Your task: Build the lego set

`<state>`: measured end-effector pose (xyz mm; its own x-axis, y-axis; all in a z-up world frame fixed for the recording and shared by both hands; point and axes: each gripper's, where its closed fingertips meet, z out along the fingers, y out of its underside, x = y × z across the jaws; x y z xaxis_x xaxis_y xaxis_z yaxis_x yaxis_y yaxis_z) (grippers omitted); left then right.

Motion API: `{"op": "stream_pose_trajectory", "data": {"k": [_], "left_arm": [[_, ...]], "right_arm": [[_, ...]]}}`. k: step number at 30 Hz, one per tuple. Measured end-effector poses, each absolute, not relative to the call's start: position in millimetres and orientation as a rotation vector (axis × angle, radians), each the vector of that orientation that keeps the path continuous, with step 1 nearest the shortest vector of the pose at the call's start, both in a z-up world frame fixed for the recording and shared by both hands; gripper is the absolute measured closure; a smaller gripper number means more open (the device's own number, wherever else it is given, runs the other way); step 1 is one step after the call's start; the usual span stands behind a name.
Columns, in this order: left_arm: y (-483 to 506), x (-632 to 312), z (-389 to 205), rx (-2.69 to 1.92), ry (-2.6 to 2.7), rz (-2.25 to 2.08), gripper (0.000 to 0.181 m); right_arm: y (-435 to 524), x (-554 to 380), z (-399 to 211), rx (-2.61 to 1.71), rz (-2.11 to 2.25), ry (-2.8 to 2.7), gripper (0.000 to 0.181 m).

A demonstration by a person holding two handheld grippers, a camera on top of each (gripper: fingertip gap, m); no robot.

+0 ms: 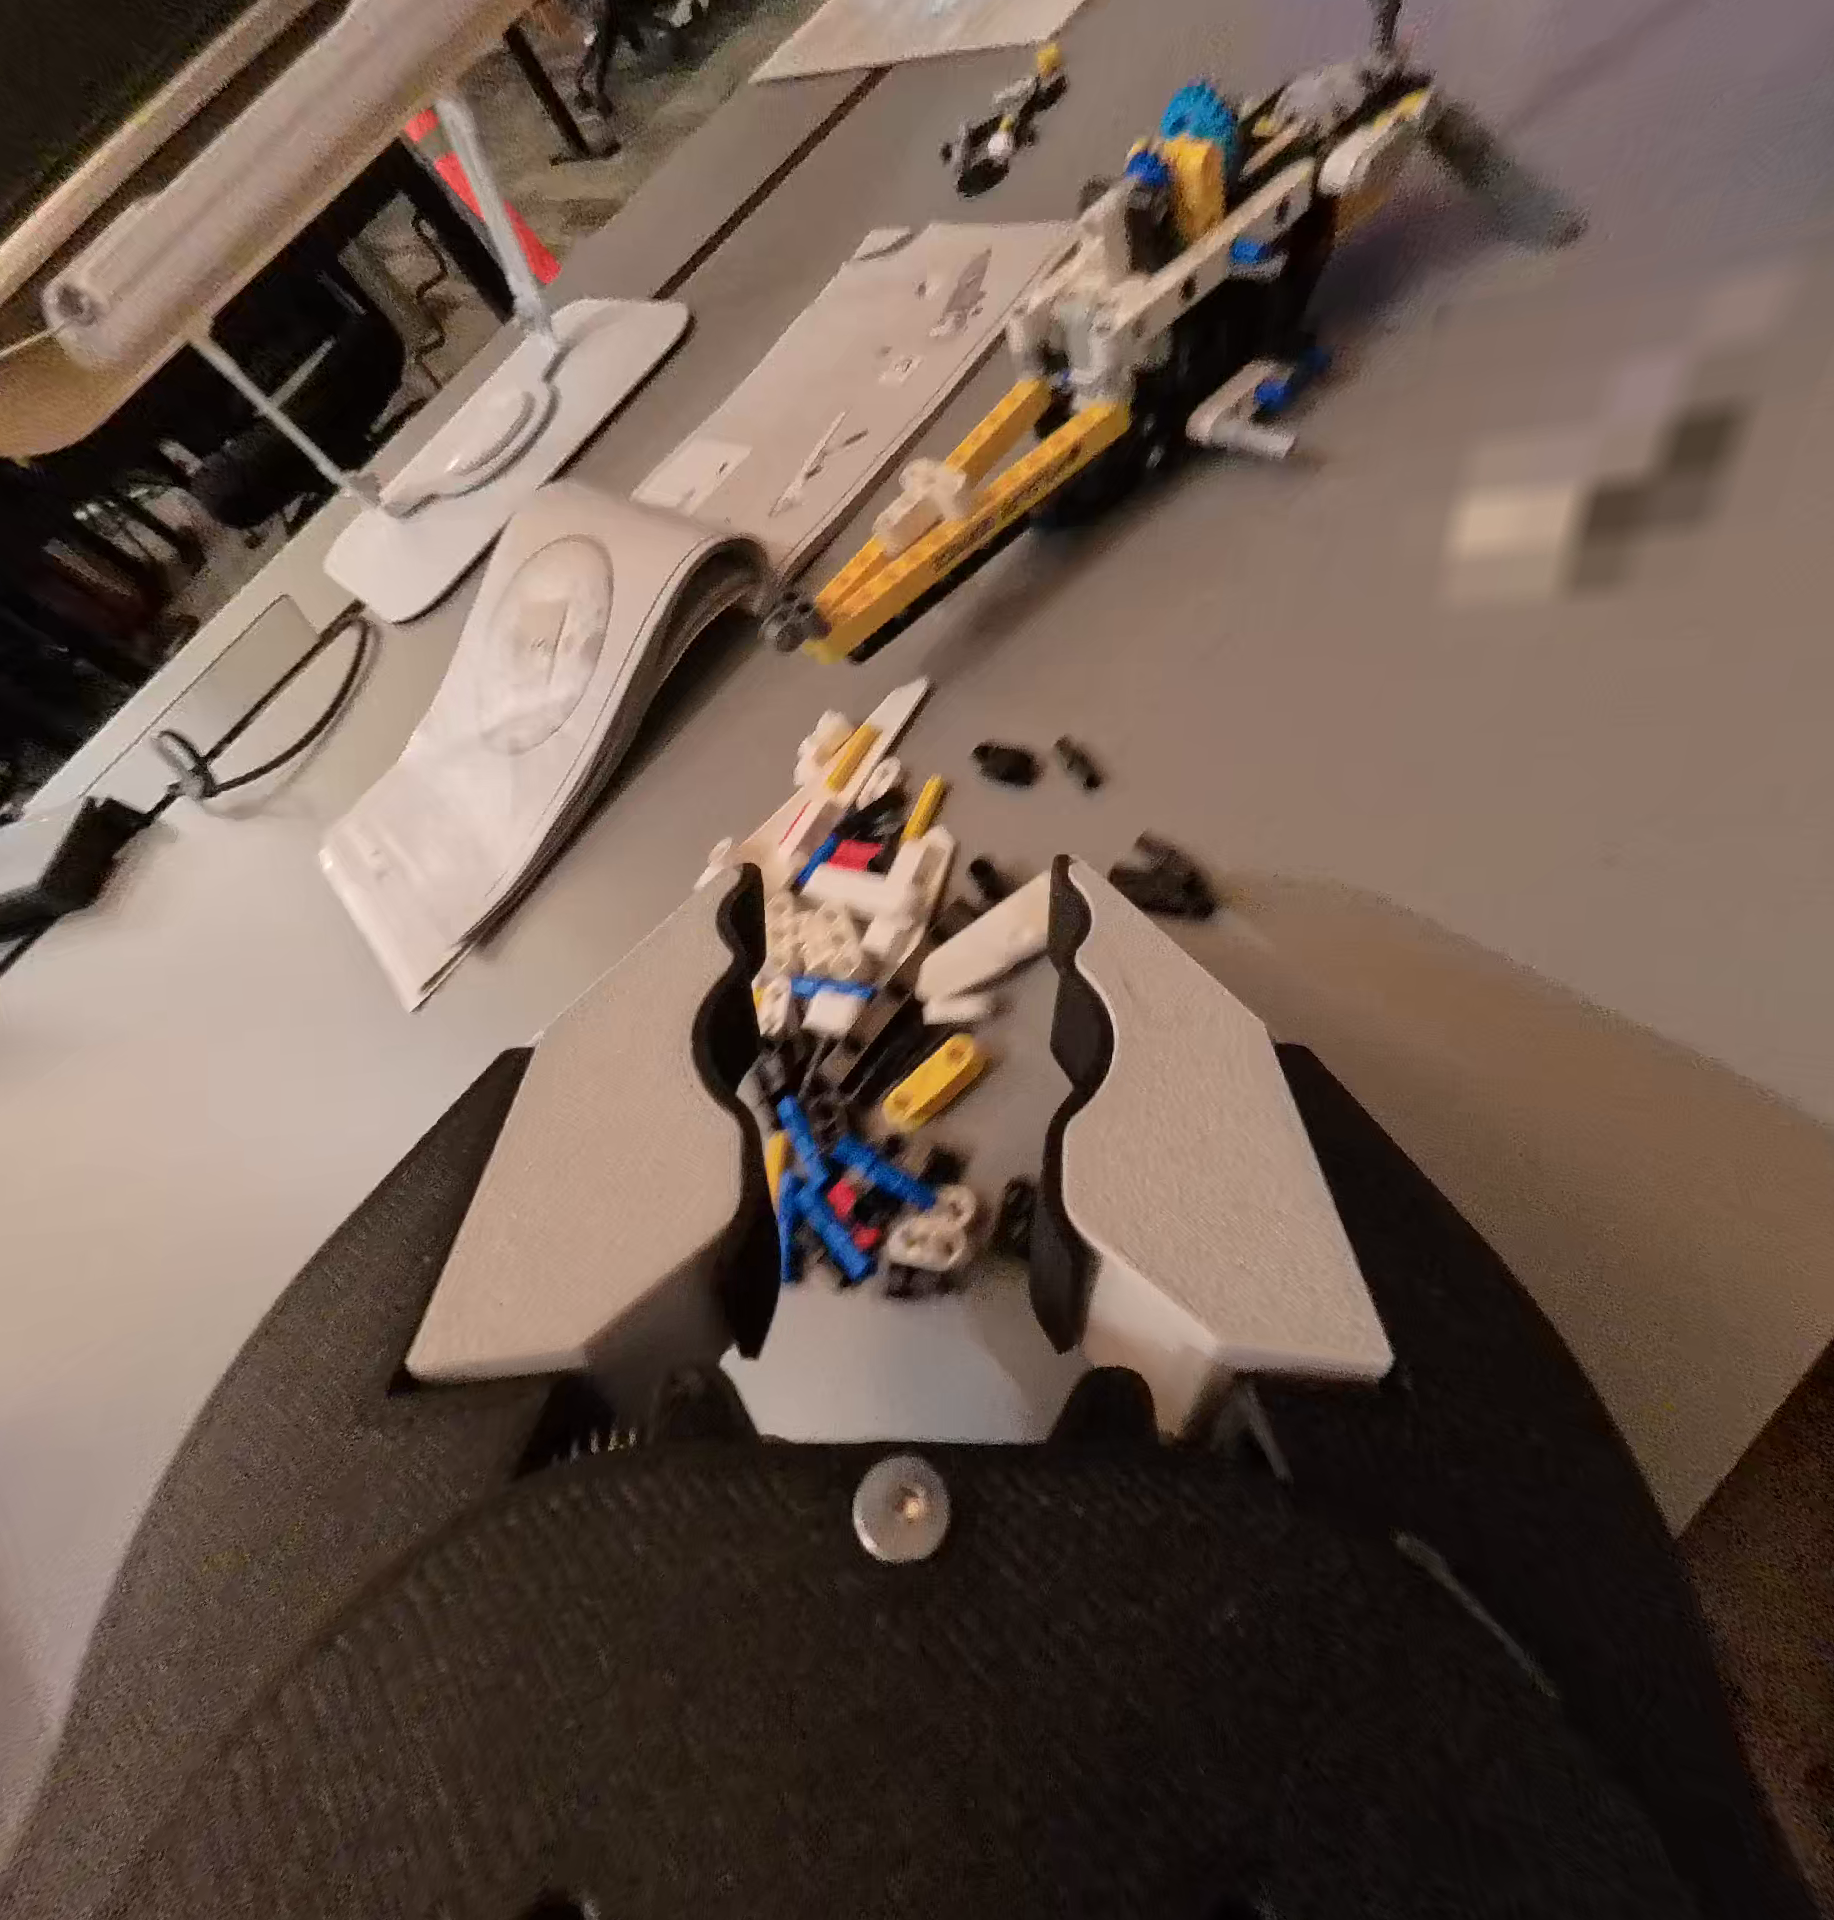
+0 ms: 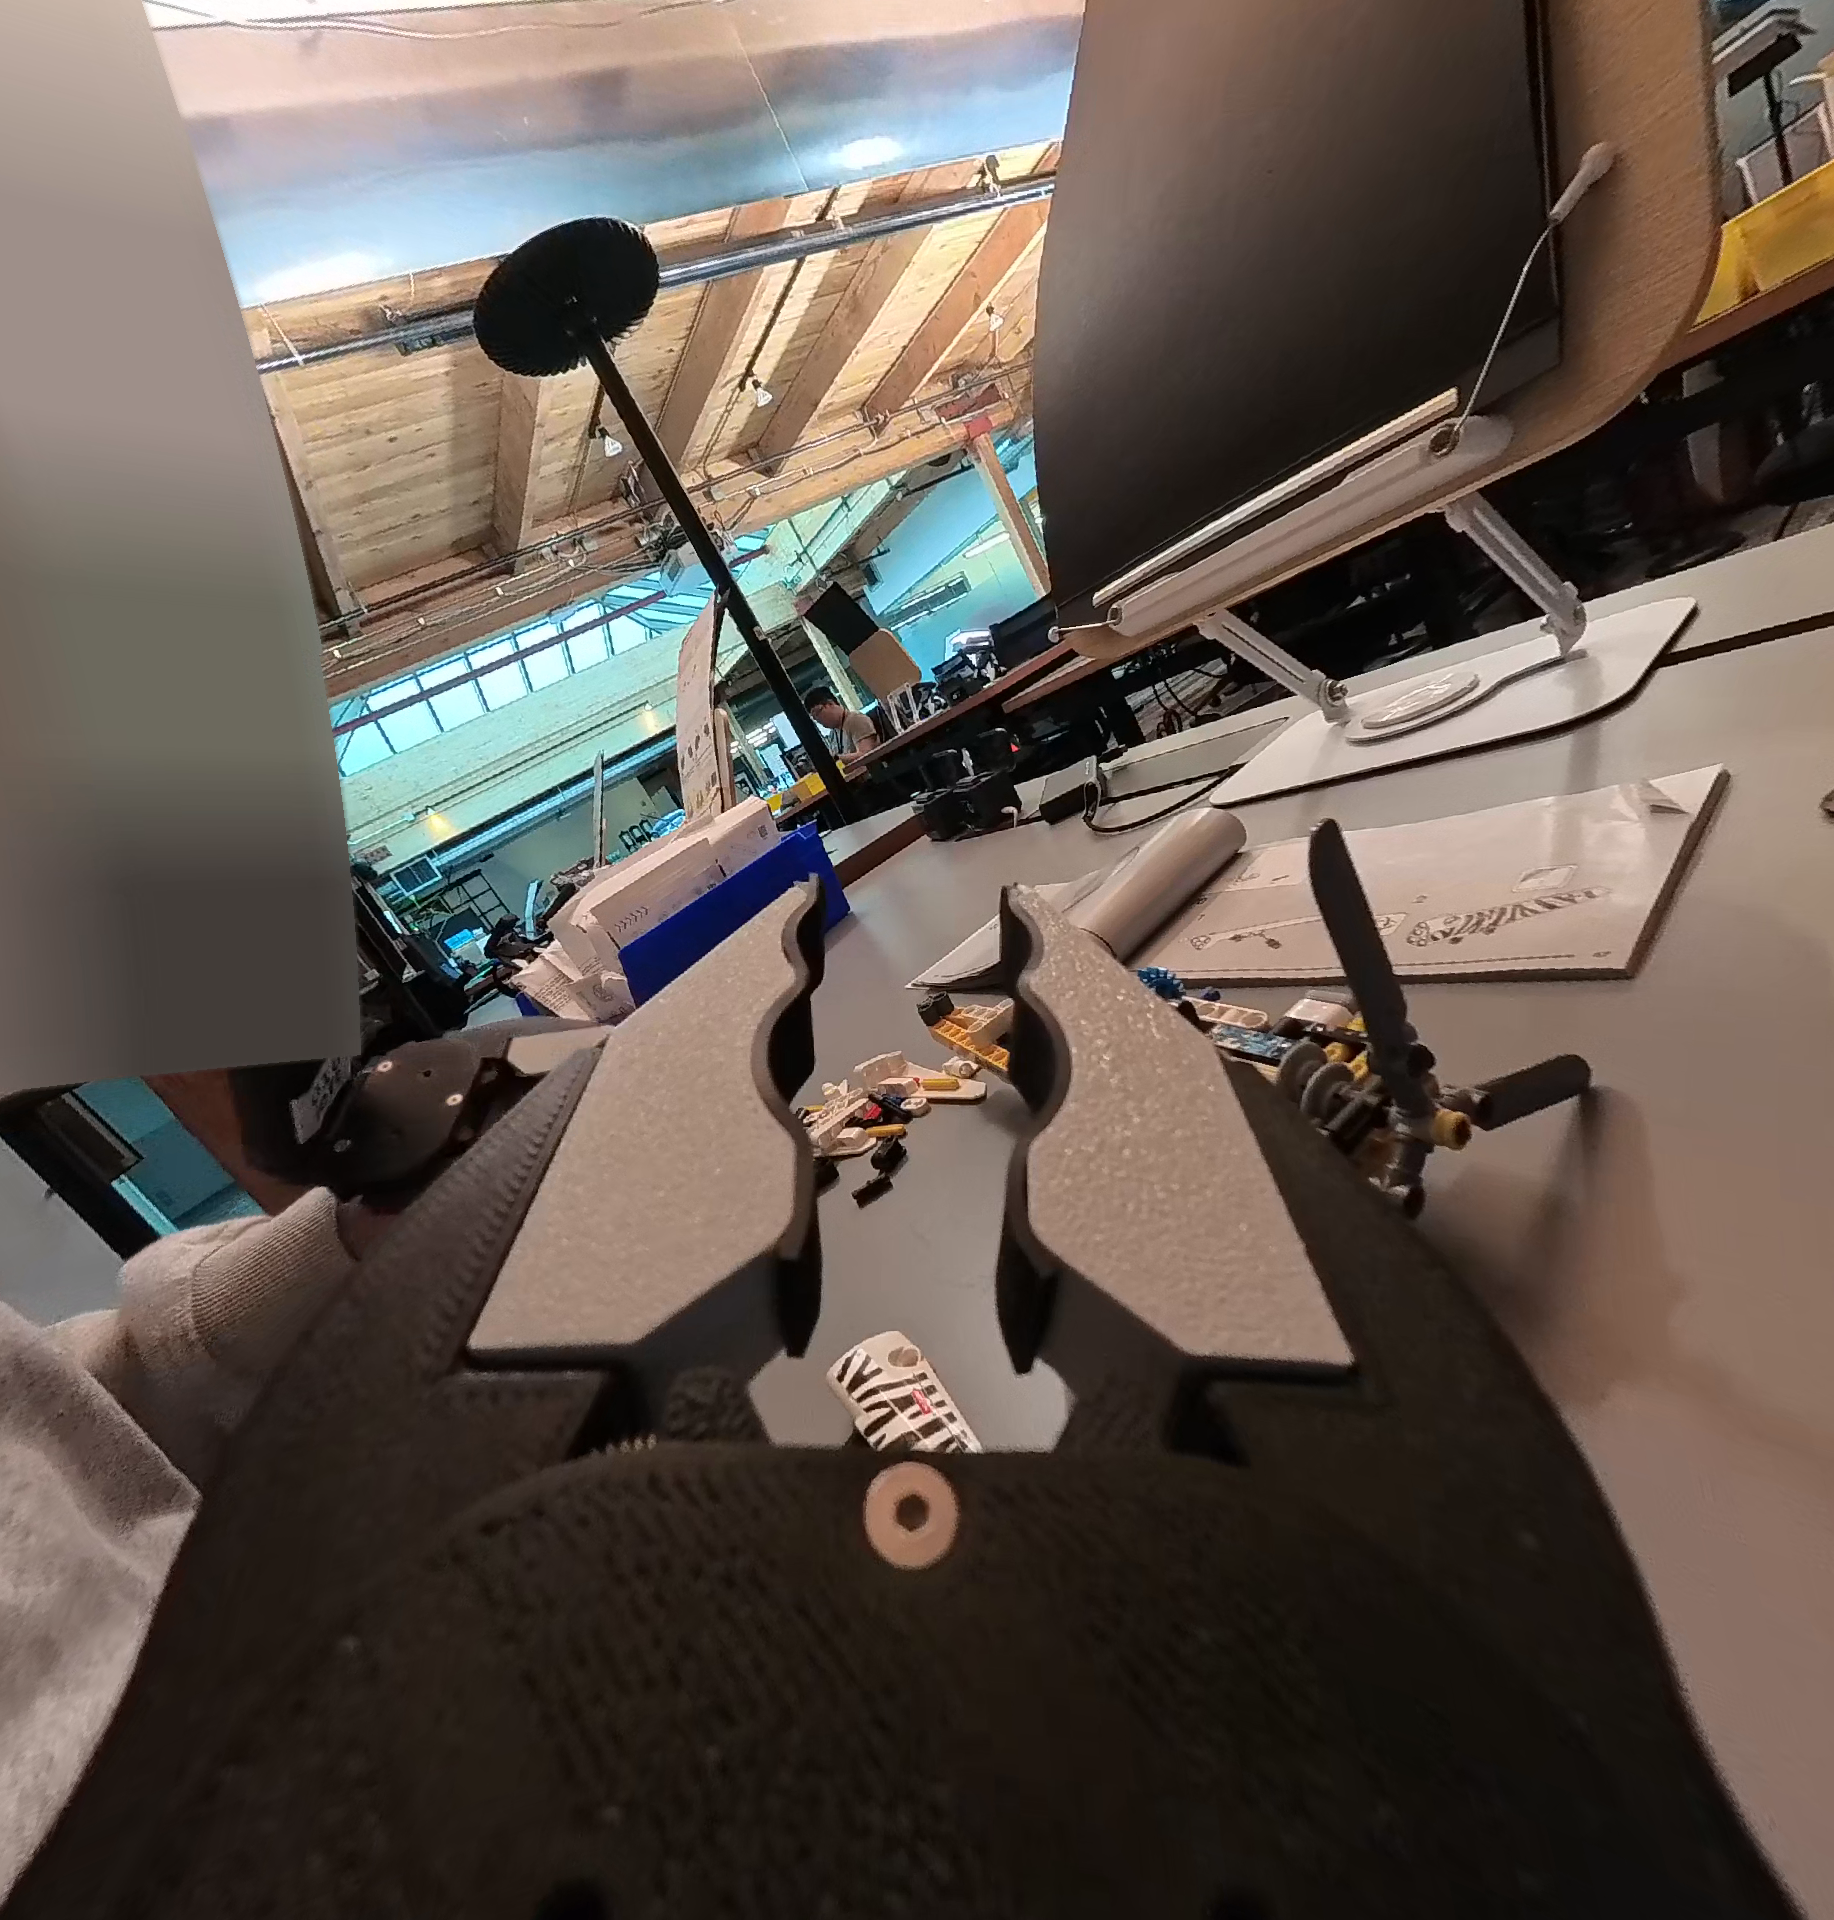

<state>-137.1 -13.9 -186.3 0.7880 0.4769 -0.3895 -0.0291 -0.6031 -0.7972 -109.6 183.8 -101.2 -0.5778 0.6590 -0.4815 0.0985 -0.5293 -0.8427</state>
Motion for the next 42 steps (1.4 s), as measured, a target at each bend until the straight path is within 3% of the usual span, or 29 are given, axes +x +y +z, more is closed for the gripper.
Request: {"op": "stream_pose_trajectory", "data": {"k": [4, 9, 26, 36, 42], "left_arm": [[25, -137, -189, -2.144, -0.338, 0.787, 0.124], [44, -157, -213, -2.307, -0.396, 0.842, 0.136], [51, -203, -222, -2.355, -0.532, 0.875, 0.152], [54, -214, -223, -2.341, -0.658, 0.729, 0.137], [41, -219, -224, -2.372, -0.671, 0.766, 0.141]], "right_arm": [[184, -109, -101, -1.188, 2.165, -1.268, 0.149], [184, -109, -101, -1.186, 2.176, -1.261, 0.150], [189, -109, -101, -1.209, 2.218, -1.230, 0.150], [191, -110, -101, -1.220, 2.231, -1.220, 0.150], [192, -109, -101, -1.224, 2.236, -1.214, 0.150]]}}
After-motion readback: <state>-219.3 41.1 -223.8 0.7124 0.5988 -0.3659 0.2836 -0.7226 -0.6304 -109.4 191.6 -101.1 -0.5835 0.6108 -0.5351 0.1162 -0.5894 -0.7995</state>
